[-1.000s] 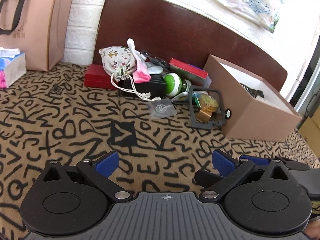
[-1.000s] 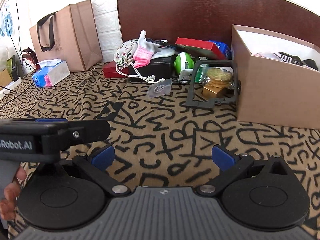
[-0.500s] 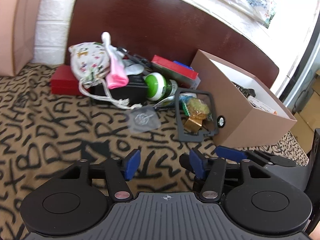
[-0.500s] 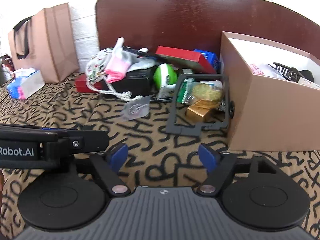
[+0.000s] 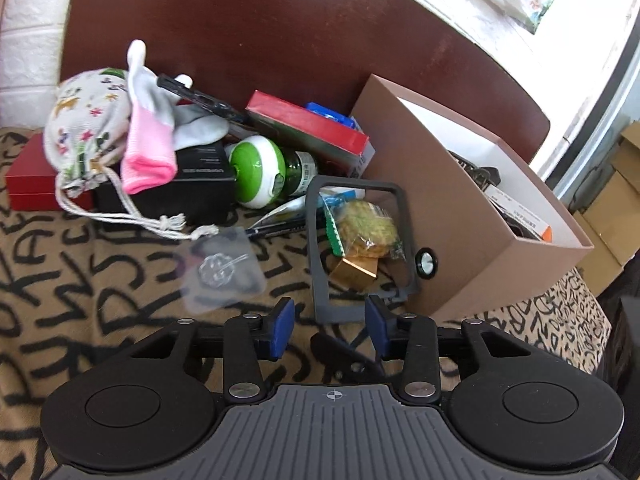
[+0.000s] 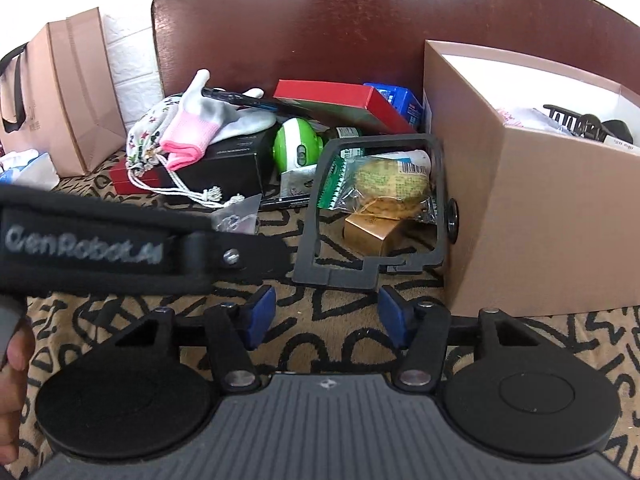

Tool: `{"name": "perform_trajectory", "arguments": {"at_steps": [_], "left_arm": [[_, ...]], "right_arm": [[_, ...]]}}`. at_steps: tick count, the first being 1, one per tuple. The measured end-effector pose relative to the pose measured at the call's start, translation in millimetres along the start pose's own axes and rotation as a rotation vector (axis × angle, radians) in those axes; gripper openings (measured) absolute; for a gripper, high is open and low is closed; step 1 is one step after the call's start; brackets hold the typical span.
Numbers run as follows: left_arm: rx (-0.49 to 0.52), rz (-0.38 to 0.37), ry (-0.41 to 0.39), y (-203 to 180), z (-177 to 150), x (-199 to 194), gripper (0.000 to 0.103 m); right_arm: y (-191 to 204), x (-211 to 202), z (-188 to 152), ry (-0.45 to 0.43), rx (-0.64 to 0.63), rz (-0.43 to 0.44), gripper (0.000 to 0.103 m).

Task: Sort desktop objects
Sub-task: 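Move both grippers back to the pile toward the black plastic frame, then close the left gripper on the black plastic frame and lift it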

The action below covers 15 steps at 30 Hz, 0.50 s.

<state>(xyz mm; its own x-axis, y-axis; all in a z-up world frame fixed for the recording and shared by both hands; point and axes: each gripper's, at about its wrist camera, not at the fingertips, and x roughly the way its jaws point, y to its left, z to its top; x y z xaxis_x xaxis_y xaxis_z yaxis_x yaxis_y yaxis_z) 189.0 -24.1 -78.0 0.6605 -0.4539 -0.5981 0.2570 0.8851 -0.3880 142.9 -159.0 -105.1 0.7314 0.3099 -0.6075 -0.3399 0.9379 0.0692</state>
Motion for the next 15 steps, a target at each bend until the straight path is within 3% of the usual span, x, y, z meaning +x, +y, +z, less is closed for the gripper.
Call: {"name": "perform_trajectory", "arguments": {"at_steps": [4,9,15], "left_arm": [[-0.035,-0.010,0.014,4,7,15,0.054],[-0.070,-0.015,0.032,9,16,32,0.043],[-0.087,-0.017,0.032,9,18,44,0.043]], "right_arm": [[-3,6,0,-0.011,0.022,-0.009,0.061],[-6,10,2,-0.028,0.039,-0.025,0.057],[-9,11,0,-0.040,0.051,-0.021,0.048]]}}
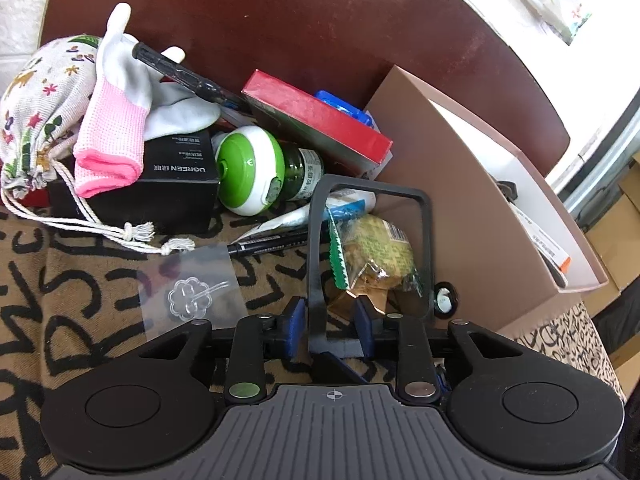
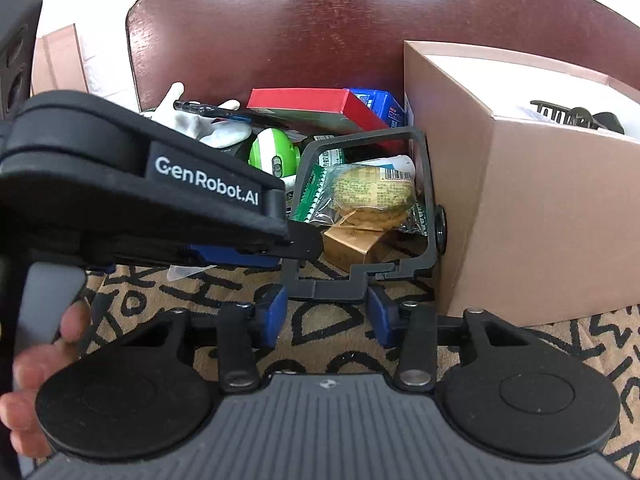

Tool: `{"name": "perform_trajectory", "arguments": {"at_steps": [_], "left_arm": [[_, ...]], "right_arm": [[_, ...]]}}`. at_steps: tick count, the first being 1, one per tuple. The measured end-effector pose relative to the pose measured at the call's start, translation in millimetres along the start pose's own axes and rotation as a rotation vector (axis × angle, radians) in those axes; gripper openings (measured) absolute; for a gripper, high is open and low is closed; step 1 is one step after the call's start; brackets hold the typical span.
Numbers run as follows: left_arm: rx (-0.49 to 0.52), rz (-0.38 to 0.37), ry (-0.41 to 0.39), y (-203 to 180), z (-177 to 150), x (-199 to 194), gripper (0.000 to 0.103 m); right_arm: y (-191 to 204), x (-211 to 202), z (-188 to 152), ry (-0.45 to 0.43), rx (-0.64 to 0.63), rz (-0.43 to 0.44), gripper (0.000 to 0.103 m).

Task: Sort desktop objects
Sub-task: 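Close the left gripper on the black plastic frame and lift it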

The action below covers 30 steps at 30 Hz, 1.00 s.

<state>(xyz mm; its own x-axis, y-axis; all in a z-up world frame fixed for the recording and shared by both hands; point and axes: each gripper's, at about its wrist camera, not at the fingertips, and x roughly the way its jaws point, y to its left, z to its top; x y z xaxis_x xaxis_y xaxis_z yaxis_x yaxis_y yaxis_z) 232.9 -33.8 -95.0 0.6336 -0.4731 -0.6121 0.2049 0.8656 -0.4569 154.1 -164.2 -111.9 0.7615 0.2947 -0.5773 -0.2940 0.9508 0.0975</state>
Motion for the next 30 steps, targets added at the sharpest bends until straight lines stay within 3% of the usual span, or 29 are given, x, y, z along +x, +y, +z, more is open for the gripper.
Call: {"name": "perform_trajectory", "arguments": {"at_steps": [3,4,6,9,15,30], "left_arm": [[-0.019,-0.007,0.030,2,1,8,0.042],[-0.026,0.001,0.036,3,0,10,0.038],[-0.021,0.018,0.034,3,-1,10,0.030],[-0.010,0.024,0.033,3,-5,5,0.028],[-0.017,0.049,0.024,0,-21,-14,0.028],[-0.072,0.110,-0.006,-10,-104,-129,0.027]], "right_arm": [[-3,-1,1,-0.004,0.010,0.011,0.041],[-4,-1,1,-0.004,0.013,0.014,0.039],[-6,-1,0,-0.005,0.022,0.018,0.038],[-6,-4,0,-0.007,0.014,0.023,0.037],[1,-15,-3,0.004,-0.029,0.051,0.038],[40,-100,-49,0.090,-0.161,0.187,0.040]]}}
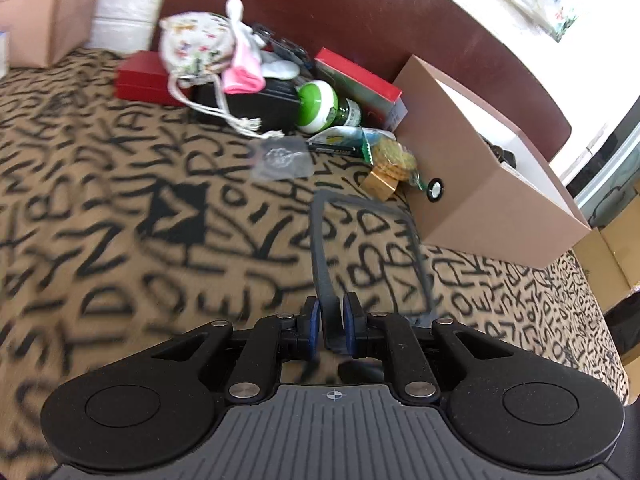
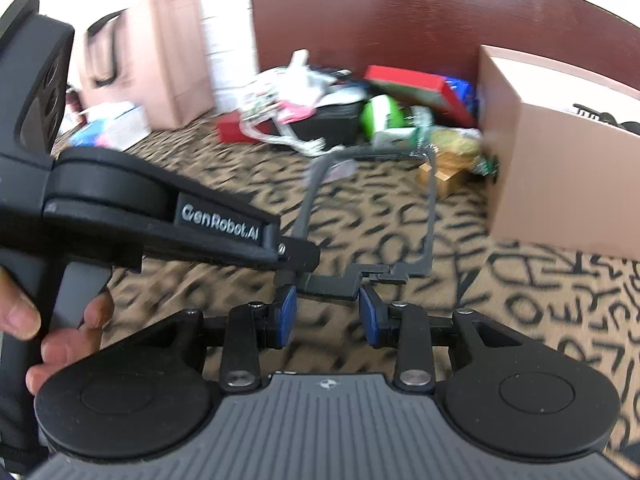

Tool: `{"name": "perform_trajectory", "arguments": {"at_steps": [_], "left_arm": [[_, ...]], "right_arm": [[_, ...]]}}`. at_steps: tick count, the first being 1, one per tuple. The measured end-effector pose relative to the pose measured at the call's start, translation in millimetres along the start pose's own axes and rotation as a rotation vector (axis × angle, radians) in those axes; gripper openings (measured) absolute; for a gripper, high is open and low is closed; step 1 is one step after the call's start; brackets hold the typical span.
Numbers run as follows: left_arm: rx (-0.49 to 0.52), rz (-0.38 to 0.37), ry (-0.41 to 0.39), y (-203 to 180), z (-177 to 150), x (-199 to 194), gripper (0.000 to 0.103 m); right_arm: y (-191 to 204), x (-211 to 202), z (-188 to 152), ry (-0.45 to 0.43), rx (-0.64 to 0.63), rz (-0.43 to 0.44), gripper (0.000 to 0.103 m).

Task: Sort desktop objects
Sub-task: 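Close the left gripper on the black plastic frame and lift it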

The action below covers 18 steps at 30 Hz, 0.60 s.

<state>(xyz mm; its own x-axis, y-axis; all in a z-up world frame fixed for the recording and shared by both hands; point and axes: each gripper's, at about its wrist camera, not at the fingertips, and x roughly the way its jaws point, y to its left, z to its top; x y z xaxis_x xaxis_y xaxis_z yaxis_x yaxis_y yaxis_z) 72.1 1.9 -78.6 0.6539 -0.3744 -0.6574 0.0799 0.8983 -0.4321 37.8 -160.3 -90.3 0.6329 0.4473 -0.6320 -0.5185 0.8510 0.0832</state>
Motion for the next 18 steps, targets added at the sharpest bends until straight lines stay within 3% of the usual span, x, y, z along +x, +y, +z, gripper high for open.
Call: {"name": "perform_trajectory", "arguments": {"at_steps": [5,12,13,15,18], "left_arm": [[0.019,0.019,-0.022,0,-25,-37,0.029],[-0.032,0.033,0.043,15,-55,-46,0.034],[-0.028,0.040,0.044,16,-58,-46,0.037],[-0.024,0.043,0.027,17,-60,-50,0.056],[-0.008,0.059,0.005,17,-59,-54,0.066]], "right_arm": [[28,-27,-19,0.034,-0.023,0.077,0.043],[49,-52,-40,0.052,-0.063,0.111,0.048],[49,-54,-42,0.056,-0.074,0.106,0.049],[46,-58,-45,0.064,-0.086,0.098,0.053],[36,-65,-51,0.077,-0.095,0.082,0.061]]}}
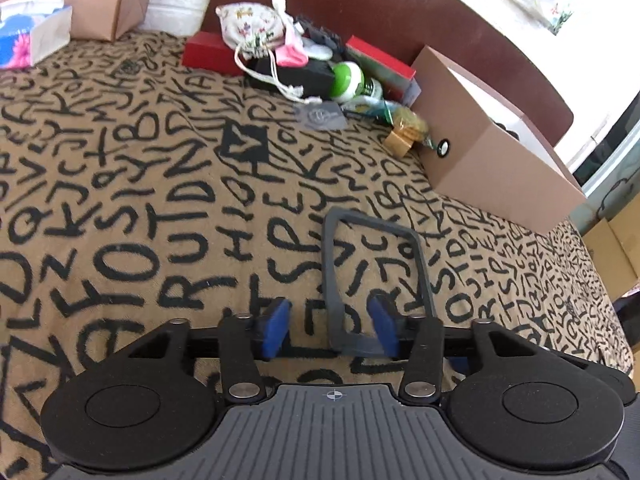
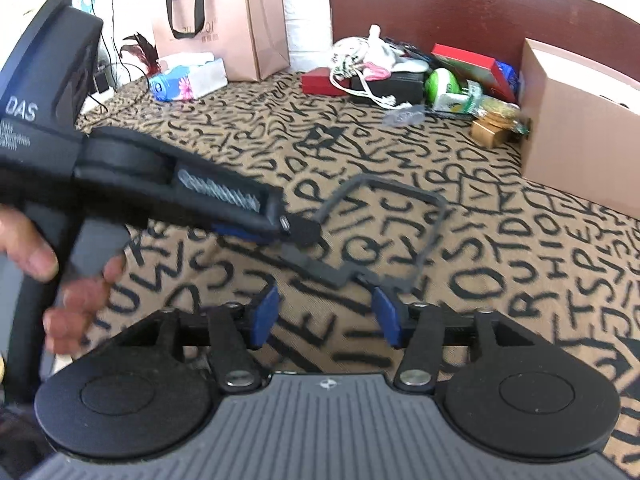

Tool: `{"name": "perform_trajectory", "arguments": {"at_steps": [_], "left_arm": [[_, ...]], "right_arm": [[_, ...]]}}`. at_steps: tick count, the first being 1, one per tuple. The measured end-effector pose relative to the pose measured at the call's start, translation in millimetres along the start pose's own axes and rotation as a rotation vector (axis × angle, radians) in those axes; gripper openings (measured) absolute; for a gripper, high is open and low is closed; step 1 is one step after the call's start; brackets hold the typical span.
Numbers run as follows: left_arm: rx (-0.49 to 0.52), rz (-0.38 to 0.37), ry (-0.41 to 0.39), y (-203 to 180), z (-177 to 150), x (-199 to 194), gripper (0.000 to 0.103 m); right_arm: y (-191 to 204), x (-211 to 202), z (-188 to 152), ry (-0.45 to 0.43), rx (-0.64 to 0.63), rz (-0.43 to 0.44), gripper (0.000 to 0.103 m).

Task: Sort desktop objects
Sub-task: 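Close the left gripper on the black plastic frame and lift it, then carry the black frame in the left gripper toward the brown box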

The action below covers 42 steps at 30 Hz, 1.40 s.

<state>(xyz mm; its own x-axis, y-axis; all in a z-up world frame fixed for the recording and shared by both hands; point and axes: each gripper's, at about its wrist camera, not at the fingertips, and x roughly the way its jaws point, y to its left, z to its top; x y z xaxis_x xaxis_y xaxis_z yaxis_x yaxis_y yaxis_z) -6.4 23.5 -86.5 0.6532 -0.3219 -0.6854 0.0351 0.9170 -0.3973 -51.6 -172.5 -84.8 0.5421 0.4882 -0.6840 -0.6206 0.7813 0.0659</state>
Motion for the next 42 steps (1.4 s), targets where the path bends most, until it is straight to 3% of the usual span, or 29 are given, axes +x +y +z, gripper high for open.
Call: {"name": "perform_trajectory", "arguments": {"at_steps": [6,8,15,19,24,26,42], "left_arm": [[0.064,0.003,-0.003,-9,5,9,0.076],[0.078,-0.002,0.002,-11,7,13,0.079],[0.099,-0.014,0.014,-13,12,23,0.084],[0.100,-0.019,0.022,-12,14,25,0.075],[0.088,-0.009,0.037,-8,18,27,0.044],[0.083,-0.007,0.042,-7,19,28,0.038],[0.065,-0.019,0.030,-2,16,30,0.035]], "right_arm": [[-29,-1,-6,0.011,0.062,-0.094,0.064],[-34,3,-5,0.008,0.067,-0.089,0.071],[-32,15,-1,0.002,0.029,-0.084,0.078],[-30,21,4,-0.007,0.015,-0.060,0.080],[-24,24,6,-0.007,-0.021,-0.038,0.080],[-23,24,7,-0.011,-0.026,-0.028,0.080],[-17,29,8,-0.017,-0.058,-0.018,0.073]]}}
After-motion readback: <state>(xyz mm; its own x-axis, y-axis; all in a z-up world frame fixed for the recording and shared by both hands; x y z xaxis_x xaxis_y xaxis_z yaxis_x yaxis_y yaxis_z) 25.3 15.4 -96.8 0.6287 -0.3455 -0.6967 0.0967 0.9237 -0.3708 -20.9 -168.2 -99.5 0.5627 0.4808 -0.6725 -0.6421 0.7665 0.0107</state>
